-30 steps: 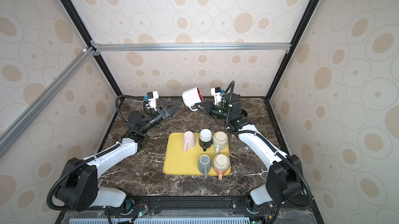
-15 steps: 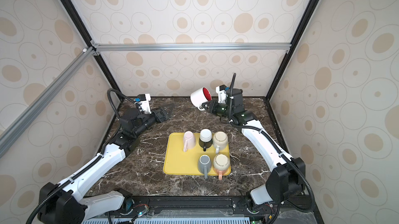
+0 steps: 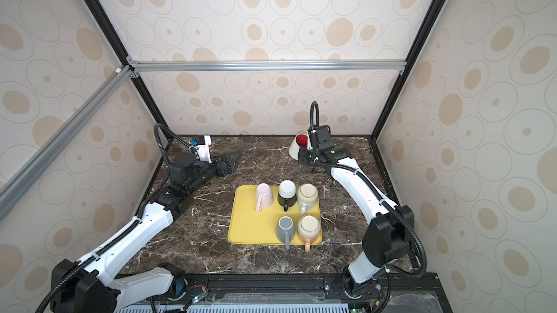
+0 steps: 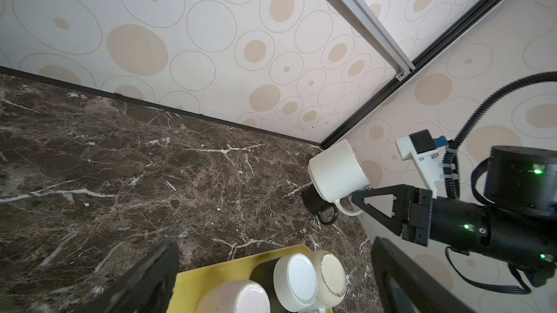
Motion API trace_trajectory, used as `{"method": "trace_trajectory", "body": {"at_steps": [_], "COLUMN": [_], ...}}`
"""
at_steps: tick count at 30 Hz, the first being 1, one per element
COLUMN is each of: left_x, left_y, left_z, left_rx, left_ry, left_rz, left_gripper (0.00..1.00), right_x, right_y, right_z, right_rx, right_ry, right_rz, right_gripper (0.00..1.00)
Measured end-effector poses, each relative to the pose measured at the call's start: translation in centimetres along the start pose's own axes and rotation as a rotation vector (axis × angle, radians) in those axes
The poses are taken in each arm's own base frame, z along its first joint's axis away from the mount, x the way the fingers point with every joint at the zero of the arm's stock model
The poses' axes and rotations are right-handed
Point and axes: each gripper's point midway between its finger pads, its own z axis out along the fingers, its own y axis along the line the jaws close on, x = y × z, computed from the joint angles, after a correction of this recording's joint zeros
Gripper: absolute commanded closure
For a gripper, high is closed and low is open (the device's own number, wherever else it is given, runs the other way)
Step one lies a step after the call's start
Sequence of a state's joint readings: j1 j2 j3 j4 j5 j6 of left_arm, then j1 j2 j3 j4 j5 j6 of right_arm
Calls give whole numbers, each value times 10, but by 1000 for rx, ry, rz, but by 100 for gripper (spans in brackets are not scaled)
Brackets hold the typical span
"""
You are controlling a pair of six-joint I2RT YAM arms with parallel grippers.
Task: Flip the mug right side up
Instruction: 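Open the left gripper and withdraw while the right gripper carries the mug, then lower the red-lined white mug upright beside the black mug with the right gripper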
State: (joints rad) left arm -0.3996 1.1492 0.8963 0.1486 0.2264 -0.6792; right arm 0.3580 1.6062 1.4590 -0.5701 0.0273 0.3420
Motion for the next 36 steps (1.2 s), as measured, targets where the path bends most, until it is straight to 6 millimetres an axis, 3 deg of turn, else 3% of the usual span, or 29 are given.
{"method": "trace_trajectory", "body": {"at_steps": [12, 36], "left_x": [12, 12], "left_y": [6, 4], "left_z": [0, 0], "left_rx": [-1, 6], "left_ry": [21, 23], "left_rz": [-3, -3], "left_gripper": [0, 0], "right_x": [20, 25], "right_y": [-33, -52], "right_z": [43, 52], "right_rx": [154, 188], "right_ry": [70, 86], "right_rz": [-59, -61], "right_gripper": [100, 100]}}
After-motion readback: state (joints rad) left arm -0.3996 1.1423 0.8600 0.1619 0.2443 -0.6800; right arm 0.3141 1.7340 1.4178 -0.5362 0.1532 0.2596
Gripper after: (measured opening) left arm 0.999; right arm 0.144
